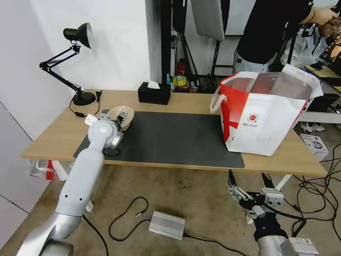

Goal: Pick up the trash from the table and place it into the takeout bag.

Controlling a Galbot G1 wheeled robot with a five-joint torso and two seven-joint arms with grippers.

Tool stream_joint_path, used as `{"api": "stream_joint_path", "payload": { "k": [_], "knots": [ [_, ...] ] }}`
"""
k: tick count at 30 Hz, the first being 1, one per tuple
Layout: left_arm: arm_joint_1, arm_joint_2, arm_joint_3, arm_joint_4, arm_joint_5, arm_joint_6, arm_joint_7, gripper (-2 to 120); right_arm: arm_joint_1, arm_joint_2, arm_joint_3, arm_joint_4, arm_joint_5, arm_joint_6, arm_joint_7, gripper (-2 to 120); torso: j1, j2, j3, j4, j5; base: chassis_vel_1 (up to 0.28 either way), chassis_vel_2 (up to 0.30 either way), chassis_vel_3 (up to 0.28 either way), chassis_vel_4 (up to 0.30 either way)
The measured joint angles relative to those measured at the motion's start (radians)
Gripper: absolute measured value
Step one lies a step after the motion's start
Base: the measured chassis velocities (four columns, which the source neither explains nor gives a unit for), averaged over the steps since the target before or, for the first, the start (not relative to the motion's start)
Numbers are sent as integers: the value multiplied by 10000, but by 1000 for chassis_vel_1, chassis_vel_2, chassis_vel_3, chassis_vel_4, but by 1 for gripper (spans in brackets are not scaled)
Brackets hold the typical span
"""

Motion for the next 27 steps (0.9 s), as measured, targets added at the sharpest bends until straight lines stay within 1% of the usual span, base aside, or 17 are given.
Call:
{"api": "stream_joint_path", "payload": {
  "k": [6, 9, 12, 14, 17, 18, 21, 22, 26, 27],
  "knots": [
    [-43, 15, -40, 90, 125, -104, -55, 100, 0, 0, 0, 0, 0, 0, 0, 100, 0, 0, 0, 1, -1, 0, 0, 0, 0],
    [-61, 18, -58, 89, 133, -136, -55, 98, 0, 0, 0, 0, 0, 0, 0, 100, 0, 0, -1, 0, 0, 0, 0, 0, 0],
    [-89, 48, -70, 83, 130, -162, -145, 91, 0, 0, 0, 0, 0, 0, 0, 100, 0, 0, 0, 0, -1, 0, 0, 0, 0],
    [-95, 69, -67, 77, 133, -168, -149, 91, 0, 0, 0, 0, 0, 0, 0, 100, 0, 0, 0, 1, -1, 0, 0, 0, 0],
    [-140, 97, -38, 43, 134, -177, -160, 78, 0, 0, 0, 0, 0, 0, 0, 100, 0, 0, -1, 1, 0, 0, 0, 0, 0],
    [-140, 97, -38, 43, 134, -177, -160, 78, 0, 0, 0, 0, 0, 0, 0, 100, 0, 0, -1, 1, 0, 0, 0, 0, 0],
    [-178, 65, -21, 39, 141, -186, -163, 65, 0, 0, 0, 0, 0, 0, 0, 100, 0, 0, -1, 0, 0, 0, 0, 0, 0],
    [-178, 65, -21, 39, 141, -186, -163, 65, 0, 0, 0, 0, 0, 0, 0, 100, 0, 0, -1, 0, 0, 0, 0, 0, 0],
    [-198, 19, 13, 40, 231, -236, -163, 45, 0, 0, 0, 0, 0, 0, 0, 100, 0, 0, 0, 0, 0, 0, 0, 0, 0],
    [-198, 19, 13, 40, 231, -236, -163, 45, 0, 0, 0, 0, 0, 0, 0, 100, 0, 0, 0, 0, 0, 0, 0, 0, 0]
  ]
}}
